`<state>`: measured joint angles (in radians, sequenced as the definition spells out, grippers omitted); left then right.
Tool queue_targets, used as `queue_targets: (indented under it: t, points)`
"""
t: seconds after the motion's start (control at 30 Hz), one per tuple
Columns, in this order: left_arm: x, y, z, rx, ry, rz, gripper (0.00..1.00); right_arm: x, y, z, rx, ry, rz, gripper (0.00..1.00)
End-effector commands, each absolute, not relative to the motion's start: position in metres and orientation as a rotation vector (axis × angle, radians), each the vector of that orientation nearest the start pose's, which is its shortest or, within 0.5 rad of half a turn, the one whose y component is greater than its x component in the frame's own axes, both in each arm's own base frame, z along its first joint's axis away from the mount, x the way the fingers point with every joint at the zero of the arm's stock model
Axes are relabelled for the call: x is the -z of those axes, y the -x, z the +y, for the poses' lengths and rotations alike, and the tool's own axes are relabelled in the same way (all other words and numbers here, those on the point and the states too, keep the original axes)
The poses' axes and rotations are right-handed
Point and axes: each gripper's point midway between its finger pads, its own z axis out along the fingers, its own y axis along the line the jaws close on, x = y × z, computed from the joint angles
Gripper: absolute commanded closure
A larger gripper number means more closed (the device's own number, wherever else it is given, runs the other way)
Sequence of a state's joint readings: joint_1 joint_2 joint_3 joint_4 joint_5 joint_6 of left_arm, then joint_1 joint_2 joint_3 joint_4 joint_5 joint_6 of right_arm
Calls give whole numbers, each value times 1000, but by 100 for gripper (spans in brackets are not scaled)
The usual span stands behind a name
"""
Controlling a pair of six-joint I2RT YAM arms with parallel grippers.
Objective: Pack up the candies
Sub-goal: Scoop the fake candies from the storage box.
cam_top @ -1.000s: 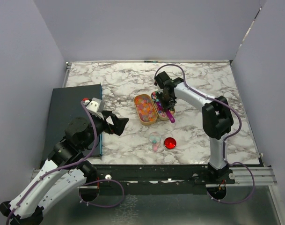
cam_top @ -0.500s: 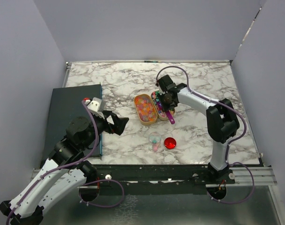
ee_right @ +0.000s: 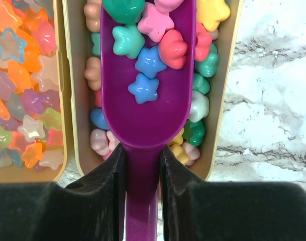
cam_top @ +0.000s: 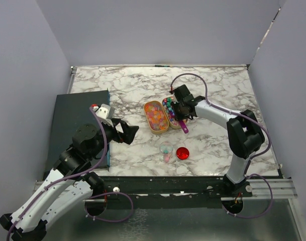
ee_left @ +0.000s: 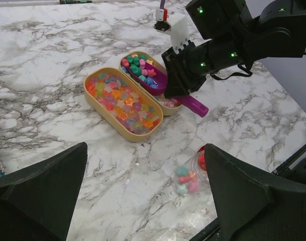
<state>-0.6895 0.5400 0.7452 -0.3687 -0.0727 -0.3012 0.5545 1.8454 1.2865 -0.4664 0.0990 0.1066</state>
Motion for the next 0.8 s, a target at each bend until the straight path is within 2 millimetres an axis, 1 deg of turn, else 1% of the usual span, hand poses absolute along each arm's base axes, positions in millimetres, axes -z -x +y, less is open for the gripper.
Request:
queue_targets:
  t: [0.0,0.2,0.53,0.63,0.77]
  points:
    - [-273,-204,-165,634,-297,1766,1,-54,-364,197,-58,526,2520,99]
    - [-271,-206,-165,628,-298,1773,1,-65,-362,194,-64,532,2470,99]
    - [-266,-209,-167,615,-302,1791,1,-83,-350,187,-95,579,2373,99]
    - [-265,-210,-167,611,-301,1796,1,-92,-347,187,-109,588,2342,99]
    - [-264,-210,-167,608,-300,1797,1,-111,-340,189,-153,626,2250,99]
